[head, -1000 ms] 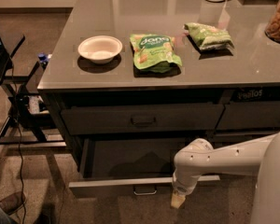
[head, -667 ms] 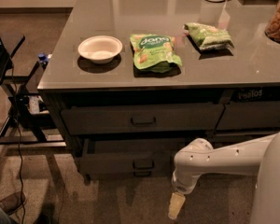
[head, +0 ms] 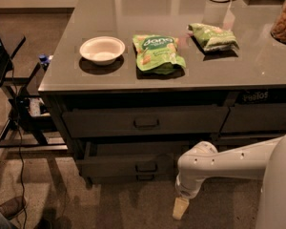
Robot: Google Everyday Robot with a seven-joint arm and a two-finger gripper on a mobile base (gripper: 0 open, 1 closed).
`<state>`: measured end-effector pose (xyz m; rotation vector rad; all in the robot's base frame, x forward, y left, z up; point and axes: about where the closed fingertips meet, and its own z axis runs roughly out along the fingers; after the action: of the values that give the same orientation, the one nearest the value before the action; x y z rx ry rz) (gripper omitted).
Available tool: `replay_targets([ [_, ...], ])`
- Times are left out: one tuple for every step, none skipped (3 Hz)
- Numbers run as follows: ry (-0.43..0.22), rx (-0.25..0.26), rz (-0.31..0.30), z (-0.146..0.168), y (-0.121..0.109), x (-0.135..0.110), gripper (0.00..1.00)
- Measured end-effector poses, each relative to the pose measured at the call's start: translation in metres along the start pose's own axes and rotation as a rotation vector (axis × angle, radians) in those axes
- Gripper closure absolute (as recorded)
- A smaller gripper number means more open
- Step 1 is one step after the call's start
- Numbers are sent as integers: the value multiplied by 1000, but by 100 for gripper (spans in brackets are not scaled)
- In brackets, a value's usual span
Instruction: Close middle drawer
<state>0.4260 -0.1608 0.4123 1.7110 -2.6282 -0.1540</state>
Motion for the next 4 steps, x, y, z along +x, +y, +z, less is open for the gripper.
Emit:
replay_targets([
  [0,0,0,0,0,0,42],
  [0,0,0,0,0,0,65],
  [11,30,9,3,-9,-4,88],
  [12,102,14,4,-33,-13,100],
])
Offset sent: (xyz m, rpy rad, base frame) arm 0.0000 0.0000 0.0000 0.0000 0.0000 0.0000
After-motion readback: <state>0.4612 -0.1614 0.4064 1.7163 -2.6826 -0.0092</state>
